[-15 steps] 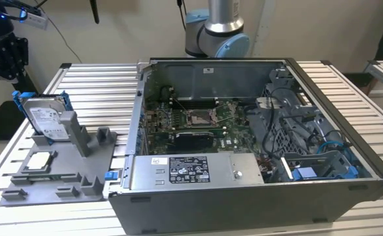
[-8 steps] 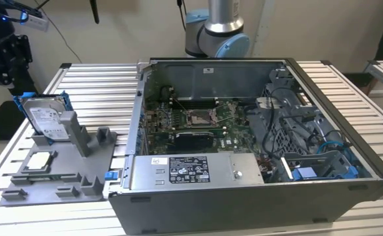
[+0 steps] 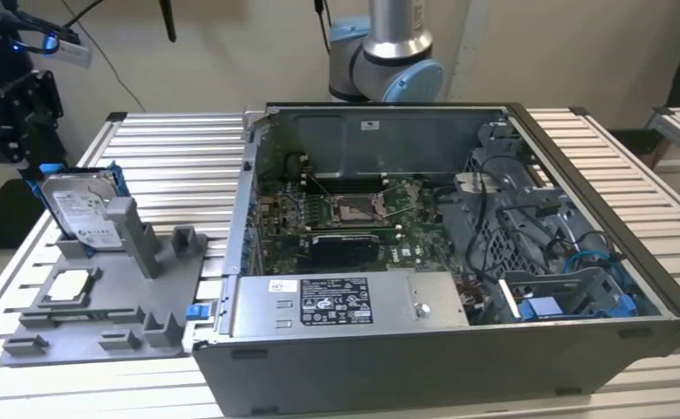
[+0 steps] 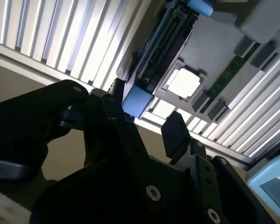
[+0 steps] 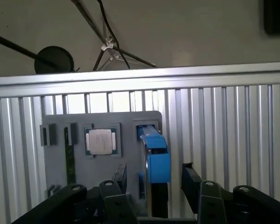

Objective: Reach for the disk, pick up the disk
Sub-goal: 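Pick up the disk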

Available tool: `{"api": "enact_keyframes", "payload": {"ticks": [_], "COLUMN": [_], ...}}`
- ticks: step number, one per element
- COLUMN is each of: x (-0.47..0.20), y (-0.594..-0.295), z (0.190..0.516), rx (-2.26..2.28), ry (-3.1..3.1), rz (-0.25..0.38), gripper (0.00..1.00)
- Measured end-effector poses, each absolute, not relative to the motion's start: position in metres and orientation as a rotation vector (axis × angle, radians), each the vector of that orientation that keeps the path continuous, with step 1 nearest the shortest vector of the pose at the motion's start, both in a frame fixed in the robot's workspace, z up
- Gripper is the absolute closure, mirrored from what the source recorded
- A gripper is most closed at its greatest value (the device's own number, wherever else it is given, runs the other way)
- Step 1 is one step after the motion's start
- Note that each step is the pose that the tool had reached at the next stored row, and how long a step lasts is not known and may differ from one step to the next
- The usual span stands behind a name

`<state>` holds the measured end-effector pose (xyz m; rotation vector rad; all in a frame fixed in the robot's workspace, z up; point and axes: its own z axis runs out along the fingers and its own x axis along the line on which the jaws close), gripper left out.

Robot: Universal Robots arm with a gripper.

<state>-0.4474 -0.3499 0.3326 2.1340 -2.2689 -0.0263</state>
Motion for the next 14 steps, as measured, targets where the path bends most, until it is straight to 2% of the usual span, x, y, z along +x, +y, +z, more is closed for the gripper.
{"api": "enact_keyframes", "payload": {"ticks": [14], "x": [-0.447], "y": [-0.35], "z": [0.307], "rx": [2.181], "ry": [-2.223], "rz": [-0.025], "gripper": [0.0]}}
